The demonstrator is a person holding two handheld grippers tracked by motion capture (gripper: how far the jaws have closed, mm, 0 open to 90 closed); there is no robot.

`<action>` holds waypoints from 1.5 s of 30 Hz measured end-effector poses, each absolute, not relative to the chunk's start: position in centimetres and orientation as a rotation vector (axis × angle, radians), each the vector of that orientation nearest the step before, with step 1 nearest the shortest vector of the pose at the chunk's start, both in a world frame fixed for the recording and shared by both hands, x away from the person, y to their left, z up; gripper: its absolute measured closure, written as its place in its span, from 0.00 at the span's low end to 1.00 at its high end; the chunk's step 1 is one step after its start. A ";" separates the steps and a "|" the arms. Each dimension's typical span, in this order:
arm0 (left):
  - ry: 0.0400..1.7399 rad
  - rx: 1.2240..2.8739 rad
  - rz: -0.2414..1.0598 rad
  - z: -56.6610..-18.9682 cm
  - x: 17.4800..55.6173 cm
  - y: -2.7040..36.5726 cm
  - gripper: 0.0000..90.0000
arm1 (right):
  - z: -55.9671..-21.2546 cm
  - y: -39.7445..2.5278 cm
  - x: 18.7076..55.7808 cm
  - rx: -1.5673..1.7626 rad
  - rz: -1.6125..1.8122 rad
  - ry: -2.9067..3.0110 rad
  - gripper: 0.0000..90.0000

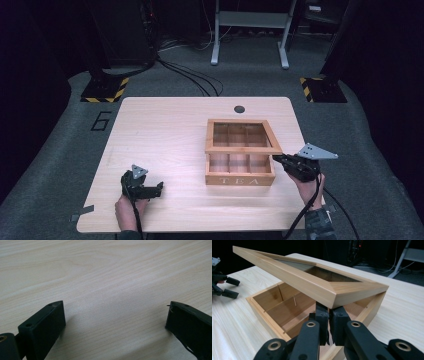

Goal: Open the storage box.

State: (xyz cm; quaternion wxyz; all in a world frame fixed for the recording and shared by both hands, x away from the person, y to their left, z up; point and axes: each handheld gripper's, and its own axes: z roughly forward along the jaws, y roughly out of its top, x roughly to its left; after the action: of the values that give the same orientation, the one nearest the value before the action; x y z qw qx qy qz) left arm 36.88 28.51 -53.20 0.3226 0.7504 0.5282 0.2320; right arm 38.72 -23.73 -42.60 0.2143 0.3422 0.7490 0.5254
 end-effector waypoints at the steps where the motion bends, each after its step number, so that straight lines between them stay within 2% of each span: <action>1: 1.386 1.970 0.609 -53.2 36.9 28.5 0.02 | -42.2 -23.7 38.9 0.941 1.460 2.074 0.95; 18: 1.387 1.969 0.609 -53.2 36.9 28.5 0.02 | -38.9 -23.3 40.5 0.911 1.453 2.077 0.95; 45: 1.389 1.966 0.609 -53.2 36.9 28.5 0.02 | -35.8 -23.5 43.4 0.913 1.483 2.081 0.96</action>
State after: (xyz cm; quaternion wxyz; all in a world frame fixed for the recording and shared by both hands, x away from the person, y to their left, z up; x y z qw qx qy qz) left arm 36.88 28.49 -53.21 0.3236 0.7493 0.5292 0.2320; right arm 43.40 -23.46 -35.82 0.2122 0.3289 0.7494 0.5341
